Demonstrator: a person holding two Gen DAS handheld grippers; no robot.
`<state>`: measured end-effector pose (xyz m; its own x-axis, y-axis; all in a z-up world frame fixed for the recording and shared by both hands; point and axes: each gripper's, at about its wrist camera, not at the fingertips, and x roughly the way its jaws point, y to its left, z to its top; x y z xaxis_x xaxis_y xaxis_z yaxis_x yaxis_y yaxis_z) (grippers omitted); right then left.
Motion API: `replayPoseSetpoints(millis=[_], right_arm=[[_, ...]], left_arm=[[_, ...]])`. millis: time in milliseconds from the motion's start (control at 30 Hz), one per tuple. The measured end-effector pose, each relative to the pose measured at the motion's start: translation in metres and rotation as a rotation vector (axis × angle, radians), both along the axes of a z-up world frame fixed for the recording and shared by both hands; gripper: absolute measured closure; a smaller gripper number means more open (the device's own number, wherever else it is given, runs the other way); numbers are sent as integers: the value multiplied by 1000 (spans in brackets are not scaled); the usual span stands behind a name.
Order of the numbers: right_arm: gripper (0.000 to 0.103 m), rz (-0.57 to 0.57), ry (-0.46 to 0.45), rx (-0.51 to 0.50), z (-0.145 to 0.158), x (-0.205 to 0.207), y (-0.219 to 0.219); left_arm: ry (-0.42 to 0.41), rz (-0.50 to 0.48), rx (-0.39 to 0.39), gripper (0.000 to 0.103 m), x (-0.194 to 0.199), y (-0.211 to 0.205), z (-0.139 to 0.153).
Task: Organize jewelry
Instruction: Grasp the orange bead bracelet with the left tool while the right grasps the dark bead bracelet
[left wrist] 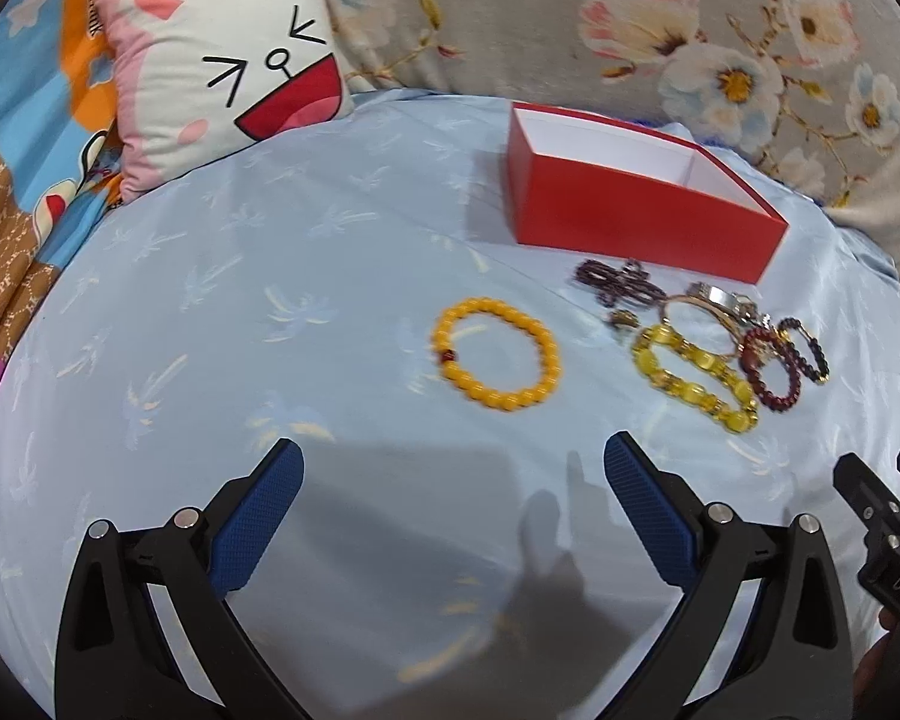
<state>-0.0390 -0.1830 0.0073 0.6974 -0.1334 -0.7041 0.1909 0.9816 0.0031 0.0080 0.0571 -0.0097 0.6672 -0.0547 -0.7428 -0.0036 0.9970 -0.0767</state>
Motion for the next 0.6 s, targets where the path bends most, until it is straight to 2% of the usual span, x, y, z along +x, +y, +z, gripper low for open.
replayPoseSetpoints(millis=[67,267,367,433,533,600], right_arm=[[7,-12,10,1,-1,3,-4],[7,-20,29,42,-2,14,-17],[7,-21,22,37,1,20,-20],[7,-25,21,23,3,25,-23],[7,-28,18,20,5,35,-29],[7,-30,14,22,7,43,-34]], left_arm=[[26,0,29,7,6,3,-1],[-58,-15,9,7,28,3,2],[-71,-12,29,7,43,1,4],[-52,-14,29,11,52,1,1],[6,-26,17,24,64,2,-6],[10,-24,20,31,67,3,-7]])
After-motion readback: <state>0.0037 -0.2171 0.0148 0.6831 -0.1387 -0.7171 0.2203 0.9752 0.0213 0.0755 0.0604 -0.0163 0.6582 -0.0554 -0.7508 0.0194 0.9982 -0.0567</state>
